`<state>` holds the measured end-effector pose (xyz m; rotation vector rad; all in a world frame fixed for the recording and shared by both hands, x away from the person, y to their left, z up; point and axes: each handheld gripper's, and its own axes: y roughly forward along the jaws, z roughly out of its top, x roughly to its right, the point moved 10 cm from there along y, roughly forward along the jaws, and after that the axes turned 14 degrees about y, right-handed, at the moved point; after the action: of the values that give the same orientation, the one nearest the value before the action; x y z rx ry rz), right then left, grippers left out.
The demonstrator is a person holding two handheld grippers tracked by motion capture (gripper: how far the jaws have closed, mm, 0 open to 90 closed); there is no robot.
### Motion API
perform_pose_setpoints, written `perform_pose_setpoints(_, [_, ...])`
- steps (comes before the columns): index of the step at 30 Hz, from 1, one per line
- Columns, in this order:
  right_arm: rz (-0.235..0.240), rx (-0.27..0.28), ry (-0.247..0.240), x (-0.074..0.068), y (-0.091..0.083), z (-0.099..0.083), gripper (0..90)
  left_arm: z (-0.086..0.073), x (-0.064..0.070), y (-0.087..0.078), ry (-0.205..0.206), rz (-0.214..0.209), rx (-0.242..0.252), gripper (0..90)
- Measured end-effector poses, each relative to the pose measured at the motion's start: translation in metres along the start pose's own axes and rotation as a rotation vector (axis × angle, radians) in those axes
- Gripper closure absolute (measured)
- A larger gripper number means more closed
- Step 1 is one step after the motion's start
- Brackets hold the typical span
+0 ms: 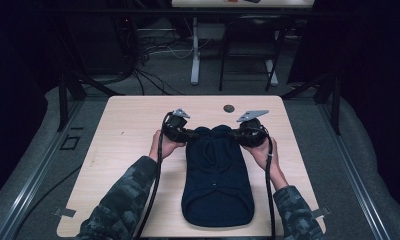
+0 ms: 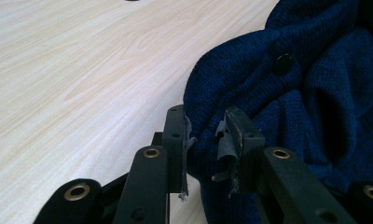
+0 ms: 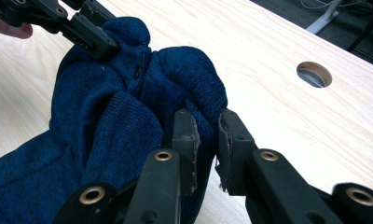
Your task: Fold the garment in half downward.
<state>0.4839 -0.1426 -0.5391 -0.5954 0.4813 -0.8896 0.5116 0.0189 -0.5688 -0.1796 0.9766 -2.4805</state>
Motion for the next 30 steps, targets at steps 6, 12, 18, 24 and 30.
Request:
perform_pose_setpoints(6, [0.001,0.023,-0.001,-0.001,-0.004,0.002,78.5,0.005,0.002,-0.004,0.011,0.007,0.02,72.9])
perform_pose_setpoints(12, [-0.008,0.036,-0.018,-0.001,-0.013,0.005,78.5,0.012,0.004,-0.012,0.033,0.022,0.055,73.4])
perform_pose_setpoints(18, [-0.01,0.052,-0.027,-0.002,-0.018,0.007,78.5,0.017,0.007,-0.019,0.06,0.028,0.069,73.1])
perform_pose_setpoints(24, [0.007,0.059,-0.024,-0.004,-0.023,0.006,77.6,0.022,0.01,-0.026,0.096,0.043,0.084,73.2])
perform_pose_setpoints(30, [0.021,0.038,-0.025,-0.004,-0.028,0.002,76.8,0.027,0.016,-0.031,0.142,0.059,0.085,73.7])
